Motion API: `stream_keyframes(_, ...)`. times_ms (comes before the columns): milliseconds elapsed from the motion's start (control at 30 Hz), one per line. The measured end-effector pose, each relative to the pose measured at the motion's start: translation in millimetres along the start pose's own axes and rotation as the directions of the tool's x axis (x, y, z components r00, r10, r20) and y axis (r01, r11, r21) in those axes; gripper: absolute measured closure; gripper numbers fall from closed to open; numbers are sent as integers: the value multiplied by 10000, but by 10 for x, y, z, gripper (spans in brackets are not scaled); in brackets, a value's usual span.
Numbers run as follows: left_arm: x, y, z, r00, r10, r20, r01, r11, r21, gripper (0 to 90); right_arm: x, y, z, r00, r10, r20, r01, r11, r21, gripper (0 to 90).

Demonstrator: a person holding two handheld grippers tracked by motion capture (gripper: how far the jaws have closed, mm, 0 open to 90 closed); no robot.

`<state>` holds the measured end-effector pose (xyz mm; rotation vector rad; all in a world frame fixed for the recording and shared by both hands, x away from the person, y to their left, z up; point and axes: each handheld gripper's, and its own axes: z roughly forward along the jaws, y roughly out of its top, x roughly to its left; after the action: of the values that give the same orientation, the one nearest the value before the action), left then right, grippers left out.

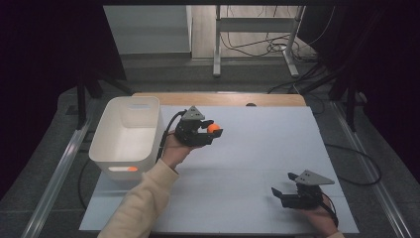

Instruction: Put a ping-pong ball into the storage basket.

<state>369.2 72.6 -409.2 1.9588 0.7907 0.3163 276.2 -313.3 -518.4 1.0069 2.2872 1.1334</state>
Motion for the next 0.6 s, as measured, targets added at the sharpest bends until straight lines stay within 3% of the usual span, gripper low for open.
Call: stream_keyframes(600, 63, -16, -99, 9997, -121, -214, 118, 9998, -153, 504, 0, -2, 4, 10000, 5, 2, -5, 10000, 16, 158)
